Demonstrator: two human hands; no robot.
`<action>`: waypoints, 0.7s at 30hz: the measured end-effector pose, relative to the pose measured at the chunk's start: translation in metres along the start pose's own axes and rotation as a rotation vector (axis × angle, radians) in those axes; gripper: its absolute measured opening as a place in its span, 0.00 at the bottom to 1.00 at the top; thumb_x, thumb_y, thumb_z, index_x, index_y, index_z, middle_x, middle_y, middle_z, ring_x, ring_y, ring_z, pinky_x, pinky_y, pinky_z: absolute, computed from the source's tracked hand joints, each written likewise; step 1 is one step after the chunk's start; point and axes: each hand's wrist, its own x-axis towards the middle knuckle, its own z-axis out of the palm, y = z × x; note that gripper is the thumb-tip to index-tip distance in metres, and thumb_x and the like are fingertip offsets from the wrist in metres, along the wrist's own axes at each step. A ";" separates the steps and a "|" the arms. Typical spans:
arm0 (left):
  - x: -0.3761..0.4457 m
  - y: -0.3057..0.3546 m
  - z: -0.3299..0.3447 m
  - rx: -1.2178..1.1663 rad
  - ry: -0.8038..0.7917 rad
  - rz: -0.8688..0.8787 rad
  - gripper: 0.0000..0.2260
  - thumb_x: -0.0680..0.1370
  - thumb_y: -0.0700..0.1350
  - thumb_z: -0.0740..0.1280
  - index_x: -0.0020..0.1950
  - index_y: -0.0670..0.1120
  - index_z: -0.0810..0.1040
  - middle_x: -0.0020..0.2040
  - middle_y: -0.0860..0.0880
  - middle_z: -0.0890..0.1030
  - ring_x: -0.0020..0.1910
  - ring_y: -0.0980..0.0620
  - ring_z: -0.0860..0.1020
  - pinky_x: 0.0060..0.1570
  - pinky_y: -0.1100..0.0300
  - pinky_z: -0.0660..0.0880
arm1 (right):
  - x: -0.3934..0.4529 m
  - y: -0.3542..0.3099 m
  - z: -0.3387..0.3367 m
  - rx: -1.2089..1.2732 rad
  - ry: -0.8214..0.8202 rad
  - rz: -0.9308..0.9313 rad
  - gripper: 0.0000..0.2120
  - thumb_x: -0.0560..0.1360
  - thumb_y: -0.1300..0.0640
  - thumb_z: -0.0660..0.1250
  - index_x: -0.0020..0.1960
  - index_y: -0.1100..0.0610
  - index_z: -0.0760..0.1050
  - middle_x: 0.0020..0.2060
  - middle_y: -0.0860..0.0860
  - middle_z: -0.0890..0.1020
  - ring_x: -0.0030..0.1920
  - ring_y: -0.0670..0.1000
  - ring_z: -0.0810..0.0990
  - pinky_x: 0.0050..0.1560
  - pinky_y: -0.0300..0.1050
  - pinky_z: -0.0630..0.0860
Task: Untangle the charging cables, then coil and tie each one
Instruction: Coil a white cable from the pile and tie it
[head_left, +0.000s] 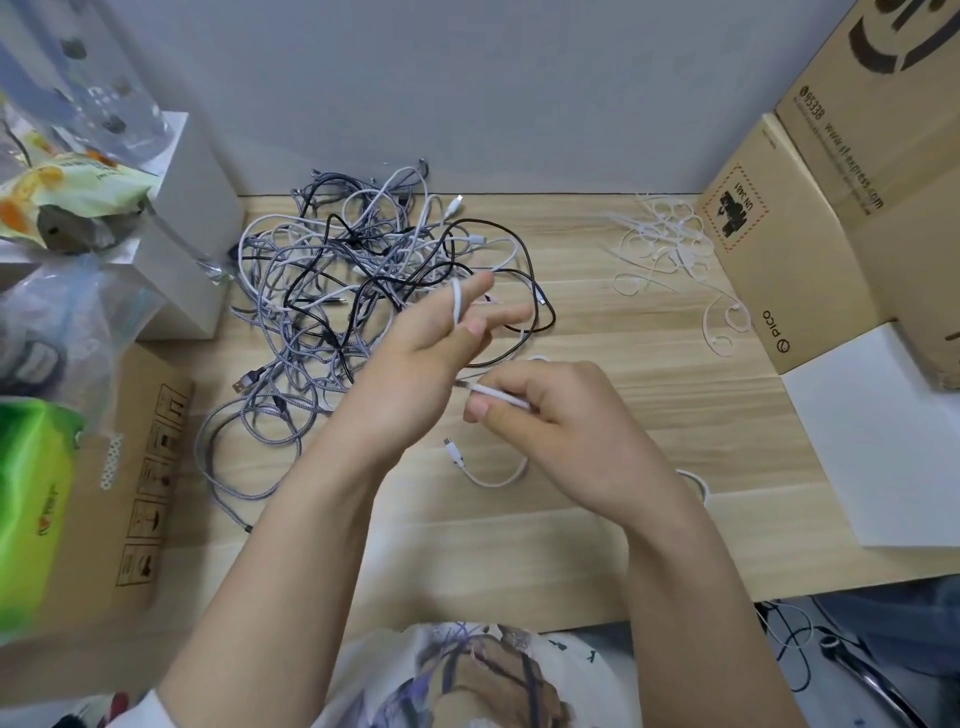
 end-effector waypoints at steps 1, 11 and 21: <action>-0.001 -0.001 -0.001 0.051 -0.028 -0.007 0.16 0.82 0.37 0.55 0.68 0.45 0.69 0.56 0.51 0.82 0.59 0.59 0.77 0.60 0.66 0.72 | 0.000 -0.001 -0.003 0.090 0.049 -0.021 0.08 0.72 0.51 0.64 0.37 0.51 0.79 0.25 0.44 0.74 0.29 0.43 0.71 0.32 0.39 0.66; -0.010 0.004 0.006 -0.134 -0.414 -0.057 0.16 0.79 0.49 0.55 0.42 0.45 0.78 0.22 0.54 0.66 0.22 0.56 0.60 0.24 0.65 0.59 | 0.002 0.001 -0.018 0.507 0.537 -0.043 0.09 0.63 0.64 0.77 0.32 0.55 0.77 0.24 0.55 0.71 0.26 0.45 0.68 0.32 0.36 0.70; -0.004 0.011 0.009 -0.700 -0.566 -0.051 0.20 0.79 0.46 0.58 0.67 0.37 0.70 0.23 0.56 0.63 0.22 0.59 0.55 0.21 0.70 0.57 | 0.016 0.015 -0.004 0.579 0.204 0.140 0.17 0.81 0.56 0.59 0.35 0.50 0.76 0.21 0.45 0.68 0.22 0.42 0.66 0.24 0.32 0.65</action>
